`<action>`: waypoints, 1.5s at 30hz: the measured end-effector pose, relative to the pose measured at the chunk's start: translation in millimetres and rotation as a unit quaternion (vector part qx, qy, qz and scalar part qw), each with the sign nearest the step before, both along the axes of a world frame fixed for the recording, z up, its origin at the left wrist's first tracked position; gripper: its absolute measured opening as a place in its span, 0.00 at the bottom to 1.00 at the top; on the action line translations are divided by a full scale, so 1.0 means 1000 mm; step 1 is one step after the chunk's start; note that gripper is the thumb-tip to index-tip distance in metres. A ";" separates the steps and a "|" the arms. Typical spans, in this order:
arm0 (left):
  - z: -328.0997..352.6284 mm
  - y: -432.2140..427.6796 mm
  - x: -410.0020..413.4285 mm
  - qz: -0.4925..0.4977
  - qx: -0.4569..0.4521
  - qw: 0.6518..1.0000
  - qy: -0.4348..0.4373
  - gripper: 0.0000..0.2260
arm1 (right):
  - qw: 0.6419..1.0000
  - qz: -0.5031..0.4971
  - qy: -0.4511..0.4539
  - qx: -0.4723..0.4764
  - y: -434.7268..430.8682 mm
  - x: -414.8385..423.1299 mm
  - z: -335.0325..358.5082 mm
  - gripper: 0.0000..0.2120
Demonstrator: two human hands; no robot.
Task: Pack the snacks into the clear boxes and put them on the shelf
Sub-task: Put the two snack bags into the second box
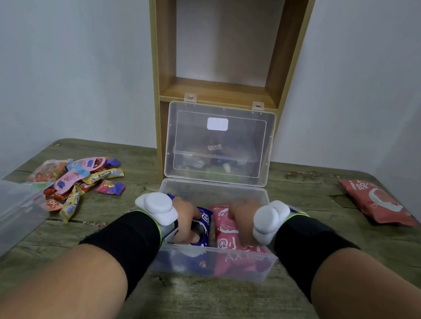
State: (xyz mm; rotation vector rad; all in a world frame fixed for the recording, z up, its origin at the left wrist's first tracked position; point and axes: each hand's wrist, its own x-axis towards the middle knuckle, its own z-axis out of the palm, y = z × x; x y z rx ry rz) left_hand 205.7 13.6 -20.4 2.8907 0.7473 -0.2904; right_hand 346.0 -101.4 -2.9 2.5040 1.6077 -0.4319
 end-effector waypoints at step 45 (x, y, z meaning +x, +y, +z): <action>-0.057 -0.109 0.432 -0.033 -0.115 0.968 -0.221 0.32 | 0.884 -0.384 -0.008 0.266 -0.179 0.320 -0.080 0.25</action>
